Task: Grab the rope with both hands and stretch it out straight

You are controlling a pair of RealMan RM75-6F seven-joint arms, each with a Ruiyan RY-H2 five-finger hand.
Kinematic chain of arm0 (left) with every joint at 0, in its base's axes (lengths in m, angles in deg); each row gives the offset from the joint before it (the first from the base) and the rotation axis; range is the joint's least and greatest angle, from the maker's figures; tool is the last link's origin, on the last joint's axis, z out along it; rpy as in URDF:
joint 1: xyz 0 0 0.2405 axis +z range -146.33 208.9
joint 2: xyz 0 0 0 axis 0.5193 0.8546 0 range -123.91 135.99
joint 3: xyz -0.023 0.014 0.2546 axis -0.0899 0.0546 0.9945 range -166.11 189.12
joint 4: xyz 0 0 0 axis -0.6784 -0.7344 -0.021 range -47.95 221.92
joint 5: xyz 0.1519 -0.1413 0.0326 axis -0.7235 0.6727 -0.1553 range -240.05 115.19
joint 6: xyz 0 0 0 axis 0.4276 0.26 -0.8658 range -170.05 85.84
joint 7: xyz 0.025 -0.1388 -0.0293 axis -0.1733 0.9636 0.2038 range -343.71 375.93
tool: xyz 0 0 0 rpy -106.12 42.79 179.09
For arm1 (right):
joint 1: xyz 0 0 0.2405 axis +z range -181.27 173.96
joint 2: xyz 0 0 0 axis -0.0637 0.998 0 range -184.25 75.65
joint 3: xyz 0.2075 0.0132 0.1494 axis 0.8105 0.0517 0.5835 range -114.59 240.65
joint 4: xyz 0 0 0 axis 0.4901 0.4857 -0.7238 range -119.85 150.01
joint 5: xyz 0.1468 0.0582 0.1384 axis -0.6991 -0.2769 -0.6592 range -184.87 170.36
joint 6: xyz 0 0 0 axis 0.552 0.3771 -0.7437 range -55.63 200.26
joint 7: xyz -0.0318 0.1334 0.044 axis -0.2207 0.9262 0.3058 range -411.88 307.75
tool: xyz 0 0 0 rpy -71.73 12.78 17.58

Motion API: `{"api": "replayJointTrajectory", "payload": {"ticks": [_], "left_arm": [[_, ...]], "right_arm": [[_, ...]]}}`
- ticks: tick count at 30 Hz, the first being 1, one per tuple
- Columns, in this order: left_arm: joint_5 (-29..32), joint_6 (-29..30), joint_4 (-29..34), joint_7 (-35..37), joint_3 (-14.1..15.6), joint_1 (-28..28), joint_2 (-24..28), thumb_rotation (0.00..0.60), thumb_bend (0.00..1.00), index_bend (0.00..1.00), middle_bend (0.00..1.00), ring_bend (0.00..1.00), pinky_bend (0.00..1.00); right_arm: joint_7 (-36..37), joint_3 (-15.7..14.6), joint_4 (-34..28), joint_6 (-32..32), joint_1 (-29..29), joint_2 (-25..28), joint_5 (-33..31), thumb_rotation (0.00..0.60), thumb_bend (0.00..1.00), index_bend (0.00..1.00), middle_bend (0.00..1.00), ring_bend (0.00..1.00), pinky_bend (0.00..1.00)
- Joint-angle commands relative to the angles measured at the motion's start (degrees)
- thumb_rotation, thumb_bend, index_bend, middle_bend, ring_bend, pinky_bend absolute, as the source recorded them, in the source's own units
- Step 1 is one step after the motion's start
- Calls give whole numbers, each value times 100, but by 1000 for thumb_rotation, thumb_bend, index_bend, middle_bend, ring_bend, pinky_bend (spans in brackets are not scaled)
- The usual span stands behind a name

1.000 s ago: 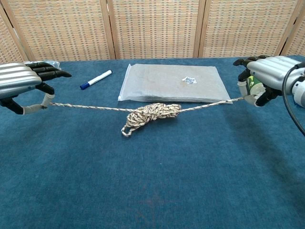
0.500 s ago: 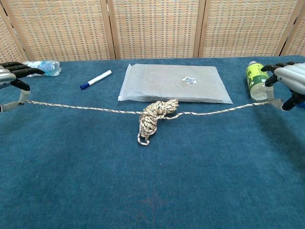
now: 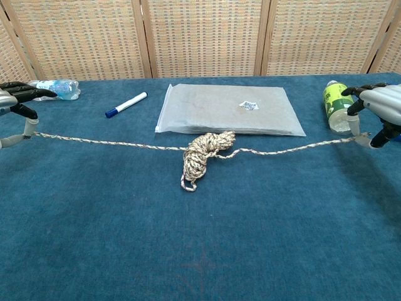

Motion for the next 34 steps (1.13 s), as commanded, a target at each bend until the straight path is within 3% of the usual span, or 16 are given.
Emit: {"api": "replayJointTrajectory", "payload": {"ticks": [1, 6, 9, 14, 18, 27, 34], "left_arm": [[164, 186, 366, 330, -138, 113, 258, 600, 0, 0, 0, 0, 0], [561, 625, 1536, 291, -483, 408, 968, 600, 0, 0, 0, 0, 0], [1014, 1135, 2538, 145, -761, 882, 1435, 600, 0, 0, 0, 0, 0], [1602, 1639, 3914, -484, -912, 1573, 1884, 600, 0, 0, 0, 0, 0], [1752, 2124, 4680, -1247, -757, 2154, 1969, 600, 0, 0, 0, 0, 0], [1381, 2536, 5760, -1778, -448, 2722, 2276, 600, 0, 0, 0, 0, 0], [1210, 2516, 5804, -2048, -490, 2795, 2184, 600, 0, 0, 0, 0, 0]], "right_arm": [[322, 90, -502, 304, -136, 270, 231, 600, 0, 11, 0, 0, 0], [1030, 41, -1356, 829, -475, 951, 829, 600, 0, 0, 0, 0, 0], [1525, -133, -1726, 1197, -778, 1479, 1326, 600, 0, 0, 0, 0, 0], [2004, -533, -1729, 2014, -1308, 1806, 2140, 600, 0, 0, 0, 0, 0], [2279, -892, -1452, 2689, -1831, 1813, 2621, 600, 0, 0, 0, 0, 0], [2201, -1145, -1482, 3571, -2570, 1746, 3026, 600, 0, 0, 0, 0, 0], [2060, -1115, -1616, 3690, -2774, 1809, 3099, 600, 0, 0, 0, 0, 0]]}}
